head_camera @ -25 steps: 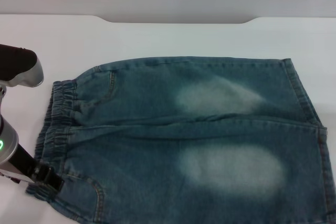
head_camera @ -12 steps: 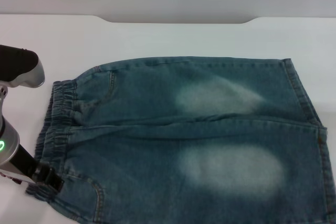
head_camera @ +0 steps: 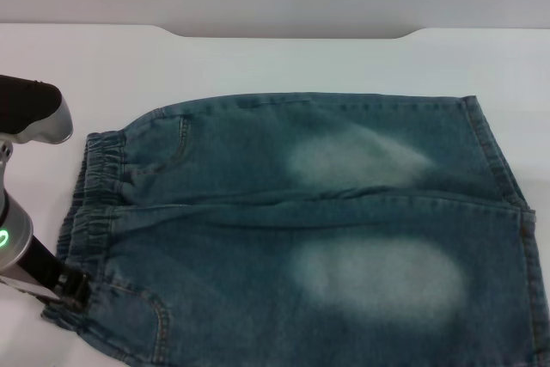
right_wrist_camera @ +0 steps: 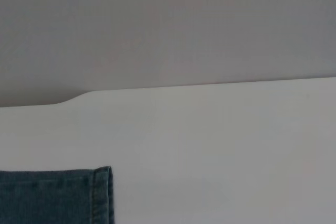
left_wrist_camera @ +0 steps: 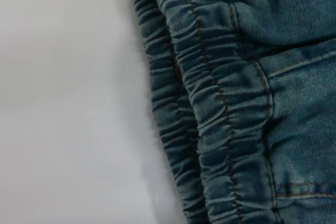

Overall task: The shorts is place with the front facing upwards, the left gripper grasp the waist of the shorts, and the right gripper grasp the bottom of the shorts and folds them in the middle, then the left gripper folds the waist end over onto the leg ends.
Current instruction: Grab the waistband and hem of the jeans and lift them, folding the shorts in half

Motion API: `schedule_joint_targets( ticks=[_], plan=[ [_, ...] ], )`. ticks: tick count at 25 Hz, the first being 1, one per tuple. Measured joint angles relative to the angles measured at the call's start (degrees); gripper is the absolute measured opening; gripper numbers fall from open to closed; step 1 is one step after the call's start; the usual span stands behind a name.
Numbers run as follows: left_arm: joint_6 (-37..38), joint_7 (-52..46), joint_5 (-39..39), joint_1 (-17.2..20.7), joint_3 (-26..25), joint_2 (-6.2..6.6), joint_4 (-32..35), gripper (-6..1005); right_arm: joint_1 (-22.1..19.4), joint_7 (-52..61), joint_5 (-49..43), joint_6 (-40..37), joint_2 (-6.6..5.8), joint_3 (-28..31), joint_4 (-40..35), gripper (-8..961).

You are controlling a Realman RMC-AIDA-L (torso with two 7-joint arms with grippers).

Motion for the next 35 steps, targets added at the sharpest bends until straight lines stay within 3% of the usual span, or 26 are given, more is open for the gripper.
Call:
schedule_joint_targets(
  ticks=[13,19,29,35],
  plan=[
    [-1.0,-0.5,0.0,0.1,0.3,-0.03,-2.3,216,0.1,0.0,0.0,0.4,0.0,-0.1,0.4,796],
    [-3.5,-1.4,0.3,0.2,0.3,0.07,-6.7,85,0.2,0.0,0.0,0.1,0.0,-0.2,0.1,796],
    [-3.8,-1.7,0.4,0.1,0.8,0.06,-7.8,44,0.2,0.8,0.1,0.7,0.0,-2.1,0.0,795],
    [-3.9,-1.9,0.4,0.2,0.9,0.06,-8.2,44,0.9,2.6,0.1,9.6,-0.16,-2.2,1.7,795]
  ],
)
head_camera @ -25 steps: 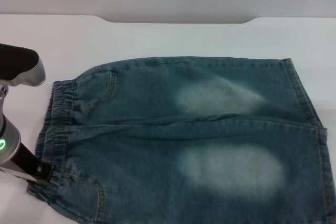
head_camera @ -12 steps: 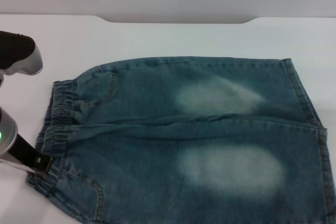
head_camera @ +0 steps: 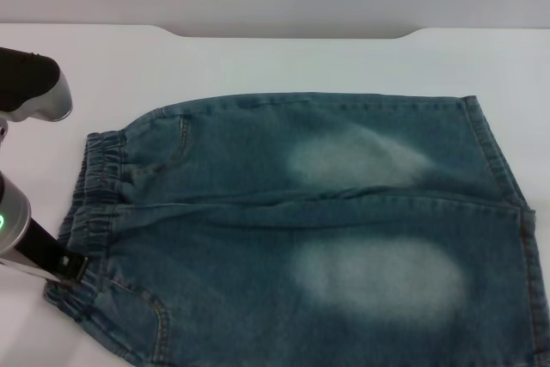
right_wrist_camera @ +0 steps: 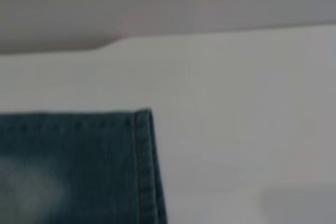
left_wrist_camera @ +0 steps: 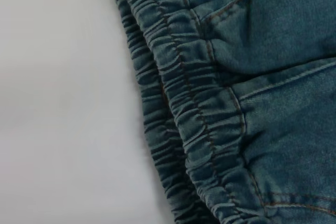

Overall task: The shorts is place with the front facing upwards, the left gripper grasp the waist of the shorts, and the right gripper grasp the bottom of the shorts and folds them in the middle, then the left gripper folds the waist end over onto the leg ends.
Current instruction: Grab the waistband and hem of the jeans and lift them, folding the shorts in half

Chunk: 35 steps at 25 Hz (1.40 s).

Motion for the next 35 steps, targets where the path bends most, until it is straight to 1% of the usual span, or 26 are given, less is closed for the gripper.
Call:
schedule_joint_targets(
  ticks=[4,6,7,10,14,17,22,26,31,35],
  plan=[
    [0.0,0.0,0.0,-0.3,0.0,0.0,0.0,44,0.8,-0.5,-0.3,5.9,-0.22,0.4,2.5,795],
    [0.1,0.0,0.0,-0.8,0.0,0.0,0.1,44,1.0,-0.7,-0.8,9.6,-0.24,0.6,5.6,796],
    [0.2,0.0,0.0,-0.9,0.0,0.0,0.3,44,1.0,-0.7,-0.8,9.6,-0.24,0.6,5.6,796],
    [0.3,0.0,0.0,-0.9,0.0,0.0,0.5,43,1.3,-0.6,-2.2,13.2,-0.26,0.6,8.6,796],
    [0.6,0.0,0.1,-0.9,0.0,0.05,0.4,43,3.3,-0.8,-4.1,19.3,-0.28,0.4,9.4,796],
    [0.7,0.0,0.1,-0.9,0.0,0.06,0.1,43,4.1,-1.0,-4.3,22.2,-0.28,-0.6,9.1,796],
    [1.2,0.3,0.3,-1.0,0.0,0.07,0.1,43,4.0,-1.0,-3.7,22.6,-0.06,-4.0,7.7,796],
    [2.3,0.4,0.4,-1.1,0.1,0.09,0.9,43,2.6,-0.6,-2.5,22.2,0.16,-6.4,7.2,796],
    [2.8,0.4,0.4,-1.4,0.1,0.0,1.0,43,1.4,-0.4,3.5,21.9,0.23,-6.3,4.5,796],
    [2.8,0.4,0.4,-2.1,0.1,0.03,1.2,44,0.5,-0.4,4.4,21.6,0.21,-6.3,3.8,797]
  ],
)
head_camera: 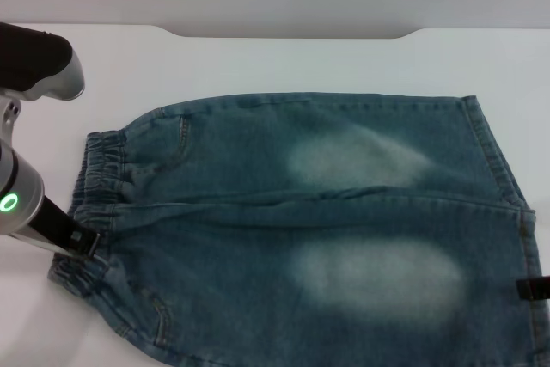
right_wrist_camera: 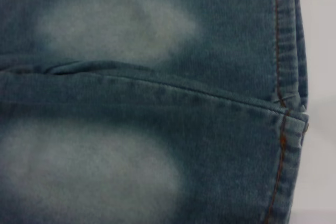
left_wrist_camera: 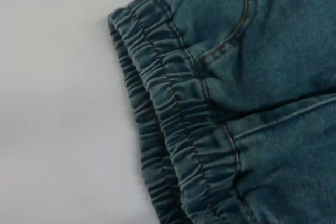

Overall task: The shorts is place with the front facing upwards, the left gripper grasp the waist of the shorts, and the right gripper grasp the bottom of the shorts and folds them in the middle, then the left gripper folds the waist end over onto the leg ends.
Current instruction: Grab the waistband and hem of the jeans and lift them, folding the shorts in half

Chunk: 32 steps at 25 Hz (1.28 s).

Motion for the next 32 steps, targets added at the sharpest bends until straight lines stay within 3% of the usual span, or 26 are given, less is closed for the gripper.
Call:
schedule_joint_targets(
  ticks=[32],
  plan=[
    [-0.2,0.1,0.1,-2.0,0.0,-0.01,1.1,42,-2.0,0.7,0.1,-0.9,0.13,-1.2,-4.4,796]
  ],
)
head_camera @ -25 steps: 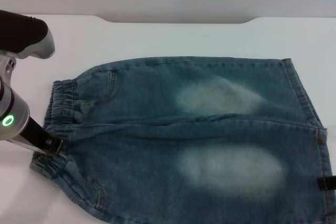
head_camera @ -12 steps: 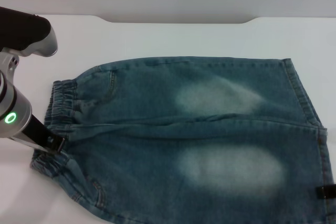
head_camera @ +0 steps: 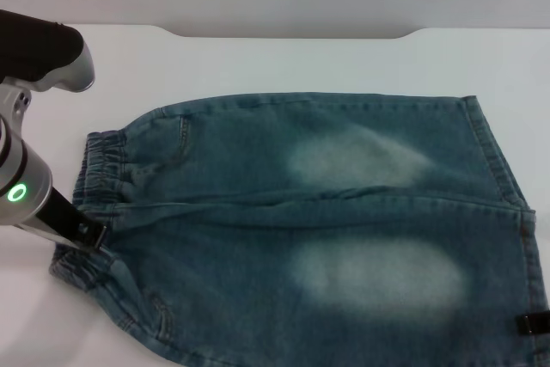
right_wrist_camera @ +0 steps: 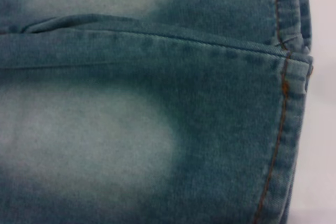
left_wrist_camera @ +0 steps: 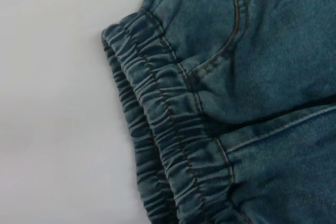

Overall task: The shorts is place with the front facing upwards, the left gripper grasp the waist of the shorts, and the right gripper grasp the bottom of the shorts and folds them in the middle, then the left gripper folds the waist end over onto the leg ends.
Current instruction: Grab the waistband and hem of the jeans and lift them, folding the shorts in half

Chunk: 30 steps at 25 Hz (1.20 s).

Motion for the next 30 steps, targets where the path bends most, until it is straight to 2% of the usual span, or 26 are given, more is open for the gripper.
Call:
schedule_joint_targets(
  ticks=[30],
  plan=[
    [0.2,0.2,0.1,-0.5,0.0,0.07,0.5,43,-1.8,0.6,1.6,0.0,-0.08,0.6,-1.2,792]
  ],
)
